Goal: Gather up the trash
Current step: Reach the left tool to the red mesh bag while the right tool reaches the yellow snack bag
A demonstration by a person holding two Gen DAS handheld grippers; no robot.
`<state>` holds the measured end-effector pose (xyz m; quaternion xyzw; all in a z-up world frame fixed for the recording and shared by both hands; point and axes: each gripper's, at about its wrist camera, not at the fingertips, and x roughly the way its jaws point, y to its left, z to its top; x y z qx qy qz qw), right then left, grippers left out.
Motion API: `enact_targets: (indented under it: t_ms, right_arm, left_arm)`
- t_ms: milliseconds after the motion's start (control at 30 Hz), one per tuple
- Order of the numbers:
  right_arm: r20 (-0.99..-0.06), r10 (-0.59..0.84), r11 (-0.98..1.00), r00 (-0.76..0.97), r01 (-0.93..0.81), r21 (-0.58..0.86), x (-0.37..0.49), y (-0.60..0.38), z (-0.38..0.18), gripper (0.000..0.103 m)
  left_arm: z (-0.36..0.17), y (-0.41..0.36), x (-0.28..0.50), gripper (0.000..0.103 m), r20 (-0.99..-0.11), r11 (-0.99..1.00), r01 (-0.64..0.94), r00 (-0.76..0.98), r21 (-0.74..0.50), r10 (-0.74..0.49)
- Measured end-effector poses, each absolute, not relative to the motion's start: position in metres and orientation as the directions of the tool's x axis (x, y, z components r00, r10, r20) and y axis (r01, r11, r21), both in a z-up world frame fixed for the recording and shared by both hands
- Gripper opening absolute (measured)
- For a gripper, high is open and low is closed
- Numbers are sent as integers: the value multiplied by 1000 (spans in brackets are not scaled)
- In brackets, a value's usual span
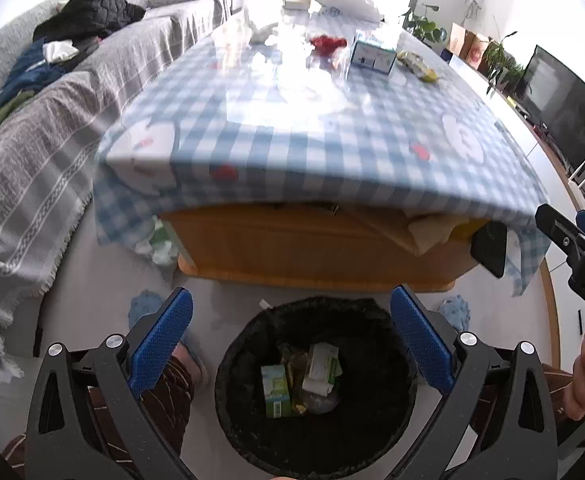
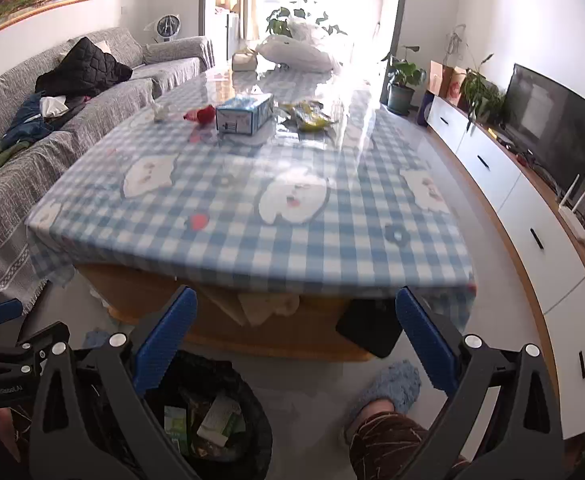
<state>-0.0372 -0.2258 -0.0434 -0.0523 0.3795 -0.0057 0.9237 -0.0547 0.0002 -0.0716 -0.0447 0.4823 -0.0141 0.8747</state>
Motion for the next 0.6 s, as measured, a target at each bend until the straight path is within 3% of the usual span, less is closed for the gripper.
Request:
enact_targets:
  t_ms: [600]
  right_arm:
    - [-668,-58,993,742,-29,-118,48,-236,3,96]
  left_arm:
    - [-22,-13,40,97,-815,992,-23,573,-120,-85]
